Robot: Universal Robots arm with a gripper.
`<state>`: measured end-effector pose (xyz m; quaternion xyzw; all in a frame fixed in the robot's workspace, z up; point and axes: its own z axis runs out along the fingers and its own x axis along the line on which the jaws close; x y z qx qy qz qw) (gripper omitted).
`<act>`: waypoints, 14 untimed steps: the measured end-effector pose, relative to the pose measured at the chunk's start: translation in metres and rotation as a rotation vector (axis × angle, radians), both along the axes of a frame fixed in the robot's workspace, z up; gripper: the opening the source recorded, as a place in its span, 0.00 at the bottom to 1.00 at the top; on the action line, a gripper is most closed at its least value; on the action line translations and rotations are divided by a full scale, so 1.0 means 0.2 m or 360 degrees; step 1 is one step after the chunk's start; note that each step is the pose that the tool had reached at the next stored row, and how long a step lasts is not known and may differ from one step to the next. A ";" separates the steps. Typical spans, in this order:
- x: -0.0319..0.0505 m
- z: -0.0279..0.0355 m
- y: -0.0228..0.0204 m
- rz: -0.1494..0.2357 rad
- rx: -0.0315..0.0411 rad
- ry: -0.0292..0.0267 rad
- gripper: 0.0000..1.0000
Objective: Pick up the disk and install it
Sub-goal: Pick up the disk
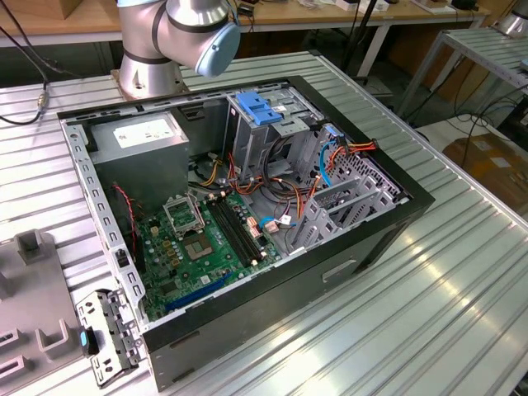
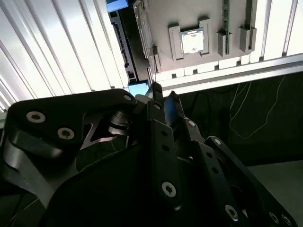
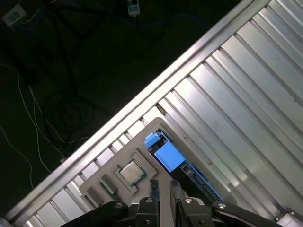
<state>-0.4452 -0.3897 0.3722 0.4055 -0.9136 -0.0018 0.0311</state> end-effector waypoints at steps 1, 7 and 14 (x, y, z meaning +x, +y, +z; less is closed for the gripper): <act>0.000 -0.003 0.000 0.0005 0.0000 -0.00061 0.25; -0.008 -0.028 0.001 0.0076 0.0001 -0.00318 0.32; -0.008 -0.050 0.001 0.0222 0.0002 -0.00410 0.39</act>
